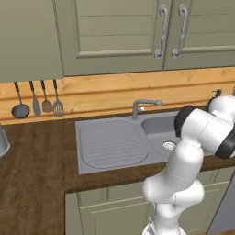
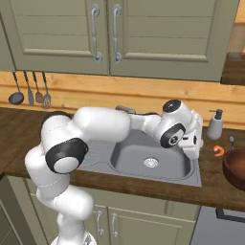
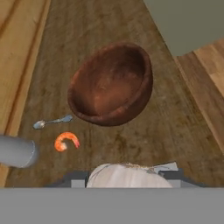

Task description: Pick the garlic from the sink and place it in the bowl. Then pick the bowl and place it in the microwave. Then close the microwave door and press the start button.

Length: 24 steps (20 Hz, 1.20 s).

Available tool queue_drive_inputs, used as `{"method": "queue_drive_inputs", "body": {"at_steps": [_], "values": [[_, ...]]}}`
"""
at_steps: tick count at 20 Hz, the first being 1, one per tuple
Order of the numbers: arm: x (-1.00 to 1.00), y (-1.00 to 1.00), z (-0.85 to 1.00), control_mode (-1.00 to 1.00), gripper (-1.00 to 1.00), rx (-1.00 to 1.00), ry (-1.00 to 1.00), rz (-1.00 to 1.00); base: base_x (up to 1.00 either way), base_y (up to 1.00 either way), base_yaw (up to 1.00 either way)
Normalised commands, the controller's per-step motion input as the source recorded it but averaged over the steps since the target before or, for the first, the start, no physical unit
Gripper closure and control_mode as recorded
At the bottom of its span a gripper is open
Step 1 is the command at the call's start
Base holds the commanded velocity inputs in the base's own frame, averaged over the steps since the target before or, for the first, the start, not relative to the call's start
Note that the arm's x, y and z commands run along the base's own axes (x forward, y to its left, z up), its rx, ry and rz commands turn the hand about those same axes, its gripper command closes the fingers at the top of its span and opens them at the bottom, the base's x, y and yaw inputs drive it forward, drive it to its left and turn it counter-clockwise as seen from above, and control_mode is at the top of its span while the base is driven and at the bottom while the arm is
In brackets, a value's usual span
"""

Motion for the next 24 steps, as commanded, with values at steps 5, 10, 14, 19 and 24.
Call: {"method": "queue_drive_inputs", "body": {"at_steps": [5, 10, 14, 19, 24], "values": [[-0.08, -0.56, 0.34, -1.00, 1.00, 0.00, 0.01, -0.13, 0.00, 0.00, 0.00], [0.00, -0.53, 0.04, -1.00, 1.00, 0.08, 0.07, -0.04, 0.00, 0.00, 0.00], [-0.01, -0.66, -0.06, -1.00, 1.00, 0.18, 0.11, 0.00, 0.00, 0.00, 0.00], [-0.01, -0.67, -0.26, -1.00, 1.00, 0.15, 0.04, 0.00, 0.00, 0.00, 0.00], [0.00, -0.33, -0.50, -1.00, 1.00, 0.03, 0.08, 0.00, 0.00, 0.00, 0.00]]}}
